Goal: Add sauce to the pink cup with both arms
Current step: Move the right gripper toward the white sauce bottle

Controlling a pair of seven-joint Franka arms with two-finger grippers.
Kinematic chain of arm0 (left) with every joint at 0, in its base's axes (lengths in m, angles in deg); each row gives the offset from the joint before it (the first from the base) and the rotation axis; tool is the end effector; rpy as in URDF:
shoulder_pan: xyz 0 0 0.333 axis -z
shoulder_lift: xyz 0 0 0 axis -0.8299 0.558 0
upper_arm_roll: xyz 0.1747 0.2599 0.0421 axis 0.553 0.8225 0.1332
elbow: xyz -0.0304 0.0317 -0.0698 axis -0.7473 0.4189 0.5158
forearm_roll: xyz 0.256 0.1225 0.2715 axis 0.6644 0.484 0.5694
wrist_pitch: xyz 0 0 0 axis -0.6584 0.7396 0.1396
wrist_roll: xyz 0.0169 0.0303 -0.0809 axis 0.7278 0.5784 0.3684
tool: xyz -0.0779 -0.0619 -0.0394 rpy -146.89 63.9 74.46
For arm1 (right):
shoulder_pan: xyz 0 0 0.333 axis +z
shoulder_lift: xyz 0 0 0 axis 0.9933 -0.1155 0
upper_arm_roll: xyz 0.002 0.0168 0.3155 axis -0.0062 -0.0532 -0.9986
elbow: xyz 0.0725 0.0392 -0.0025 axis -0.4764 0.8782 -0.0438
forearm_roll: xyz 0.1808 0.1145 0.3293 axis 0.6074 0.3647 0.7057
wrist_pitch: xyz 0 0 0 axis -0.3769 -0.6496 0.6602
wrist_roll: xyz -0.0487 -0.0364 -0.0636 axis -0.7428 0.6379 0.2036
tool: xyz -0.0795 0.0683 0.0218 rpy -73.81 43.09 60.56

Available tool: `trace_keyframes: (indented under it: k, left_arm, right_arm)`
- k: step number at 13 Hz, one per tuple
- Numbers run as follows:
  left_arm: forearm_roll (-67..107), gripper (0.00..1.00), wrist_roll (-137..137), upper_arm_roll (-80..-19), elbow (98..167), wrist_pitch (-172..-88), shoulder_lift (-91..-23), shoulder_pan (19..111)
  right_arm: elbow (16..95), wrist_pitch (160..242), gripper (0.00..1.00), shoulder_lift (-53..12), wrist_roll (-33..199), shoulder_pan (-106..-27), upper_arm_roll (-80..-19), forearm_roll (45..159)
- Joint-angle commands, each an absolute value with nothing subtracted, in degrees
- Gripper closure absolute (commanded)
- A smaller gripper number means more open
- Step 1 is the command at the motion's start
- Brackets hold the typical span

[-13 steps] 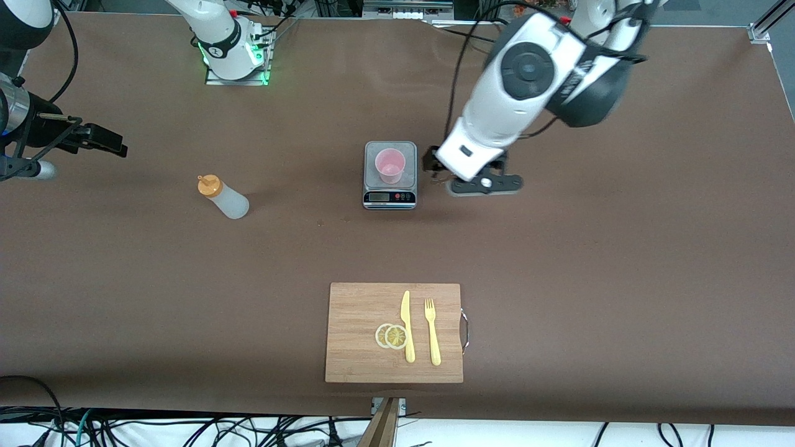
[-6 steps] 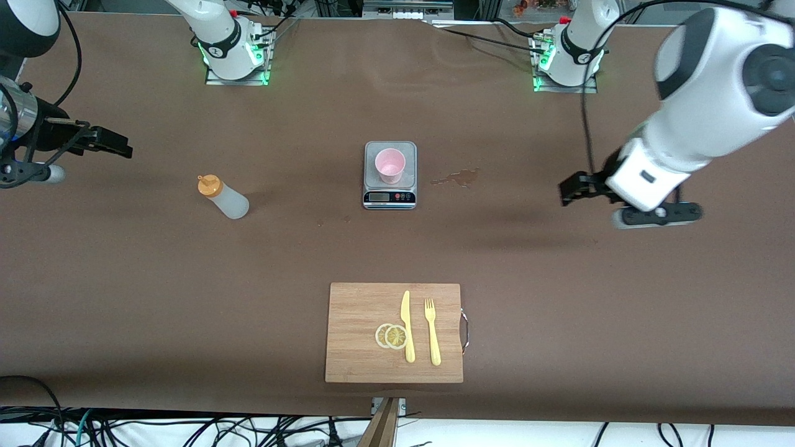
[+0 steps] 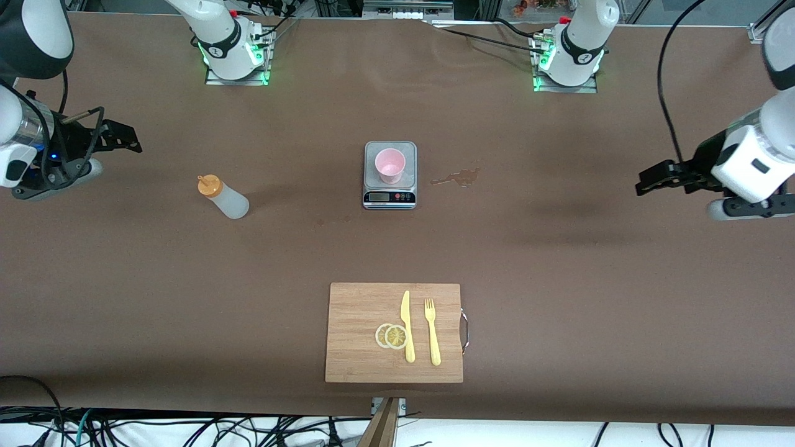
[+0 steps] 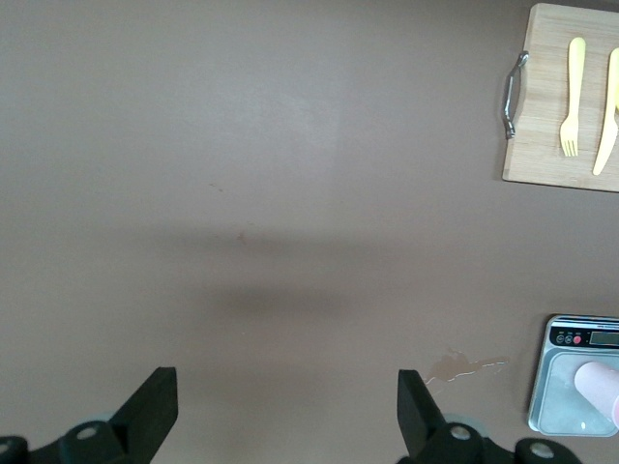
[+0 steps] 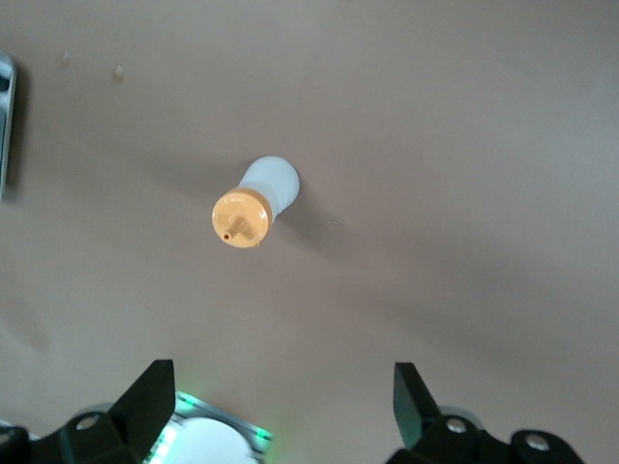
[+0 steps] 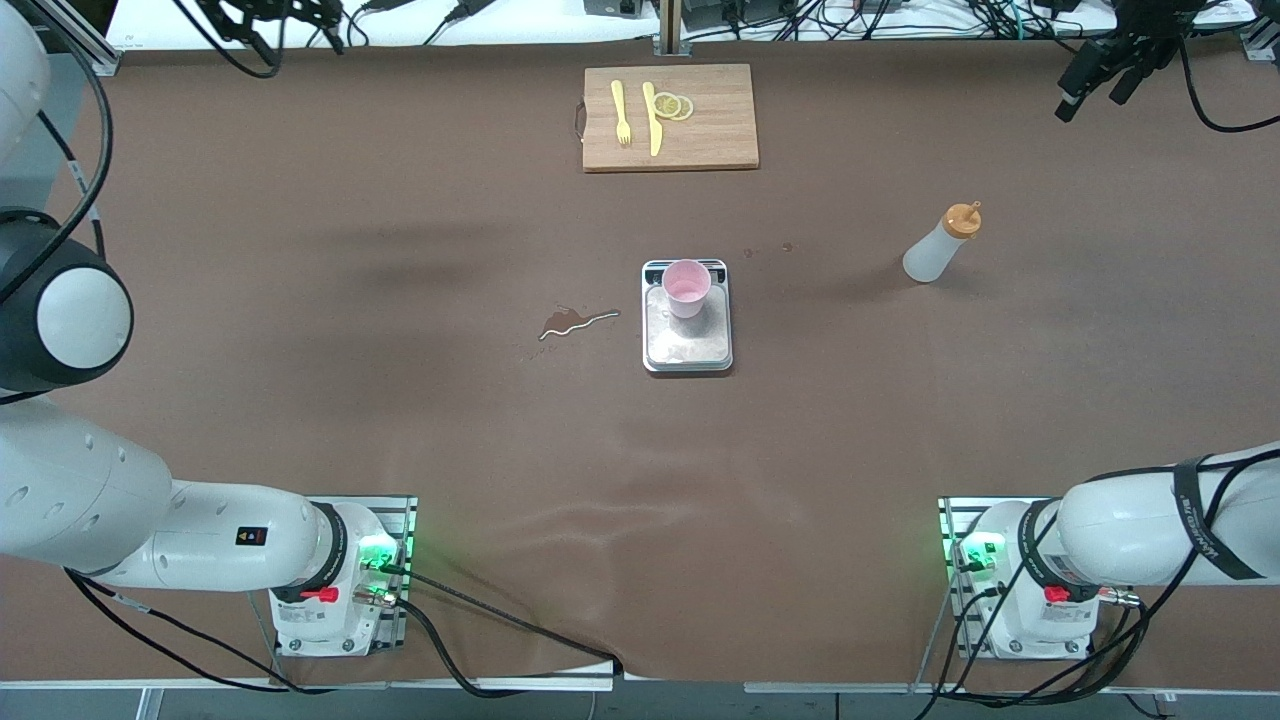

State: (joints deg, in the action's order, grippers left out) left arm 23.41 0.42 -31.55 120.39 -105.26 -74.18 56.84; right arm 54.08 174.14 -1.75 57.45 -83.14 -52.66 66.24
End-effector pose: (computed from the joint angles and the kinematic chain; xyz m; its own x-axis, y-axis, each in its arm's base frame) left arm 0.5973 -0.0199 0.5649 0.9915 0.1043 -0.0783 0.1112 -0.9897 0.0904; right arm 0.5612 -0.0173 0.5156 0.8547 0.4804 -0.1968 0.4619 -0.8767 -0.1343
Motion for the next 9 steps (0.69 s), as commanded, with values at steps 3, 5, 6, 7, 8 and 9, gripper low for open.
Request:
trace_keyframes:
  k: [3, 5, 6, 7, 8, 9]
  left_arm:
    - [24.3, 0.00, -1.7, -32.3, 120.4, -104.2, -74.2, 55.6]
    - [24.3, 0.00, -4.5, -32.2, 120.1, -104.2, -73.8, 55.6]
    - [24.3, 0.00, -4.7, -32.2, 119.8, -104.1, -73.5, 55.6]
    - [24.3, 0.00, -4.8, -32.2, 119.6, -104.1, -73.4, 55.6]
    - [24.3, 0.00, -4.8, -32.2, 119.6, -104.1, -73.4, 55.6]
    - [24.4, 0.00, -4.8, -32.2, 119.6, -104.1, -73.4, 55.6]
  right_arm:
    - [57.0, 174.5, 0.00, -3.2, 34.1, -84.0, -47.2, 73.2]
    - [57.5, 174.5, 0.00, -5.4, 25.0, -84.1, -43.9, 77.7]
    - [57.6, 174.8, 0.00, -6.8, 19.7, -84.2, -42.2, 80.3]
    - [57.7, 175.3, 0.00, -8.6, 13.5, -84.9, -41.2, 83.0]
    - [57.7, 175.8, 0.00, -10.7, 7.6, -86.6, -41.2, 85.8]
    - [57.7, 176.1, 0.00, -12.6, 2.1, -87.8, -41.2, 89.0]
